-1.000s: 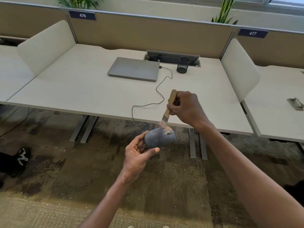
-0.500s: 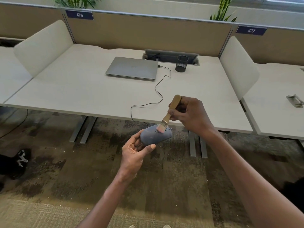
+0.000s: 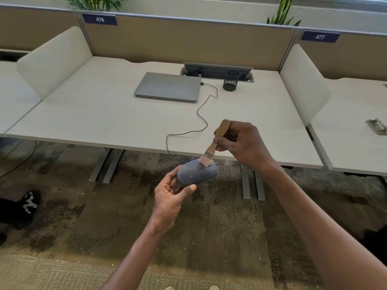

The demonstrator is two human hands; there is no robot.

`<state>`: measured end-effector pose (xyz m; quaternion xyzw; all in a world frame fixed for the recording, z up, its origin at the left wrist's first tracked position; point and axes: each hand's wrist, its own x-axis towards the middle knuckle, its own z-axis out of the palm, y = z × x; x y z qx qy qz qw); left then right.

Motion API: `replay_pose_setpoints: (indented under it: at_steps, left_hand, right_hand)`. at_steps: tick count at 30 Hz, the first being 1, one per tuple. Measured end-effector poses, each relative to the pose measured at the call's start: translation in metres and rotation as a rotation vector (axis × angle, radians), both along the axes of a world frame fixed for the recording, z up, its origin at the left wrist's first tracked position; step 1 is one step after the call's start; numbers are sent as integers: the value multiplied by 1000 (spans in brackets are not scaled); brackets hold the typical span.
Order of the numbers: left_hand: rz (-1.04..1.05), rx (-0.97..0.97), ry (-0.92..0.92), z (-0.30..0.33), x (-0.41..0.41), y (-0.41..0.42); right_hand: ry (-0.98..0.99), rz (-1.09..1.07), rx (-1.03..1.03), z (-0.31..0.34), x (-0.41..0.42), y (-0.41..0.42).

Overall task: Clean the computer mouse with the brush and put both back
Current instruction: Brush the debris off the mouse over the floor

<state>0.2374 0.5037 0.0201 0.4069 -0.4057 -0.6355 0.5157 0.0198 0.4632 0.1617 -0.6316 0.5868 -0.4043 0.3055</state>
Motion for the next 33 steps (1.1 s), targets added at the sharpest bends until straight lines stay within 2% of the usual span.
replay_pose_setpoints:
  at_steps: [5,8,14,25,33]
  left_hand:
    - [17,5,5,-4,1,-1]
    - [24,8,15,-4,0,-3]
    - [18,4,20,-2,1,-4]
    - [22,1,16,-4,3,-6]
    - [-34,-4,-19,-2,2,-6]
  right_hand:
    - [71,-34,-15,1,-9,-4]
    - [1,-8,-39,4,-5,-4]
    - [-102,58,37,-1,-7,-6]
    - [10,-65,-56,-2,-8,-16]
    - [142,-37,1,-1,5,-24]
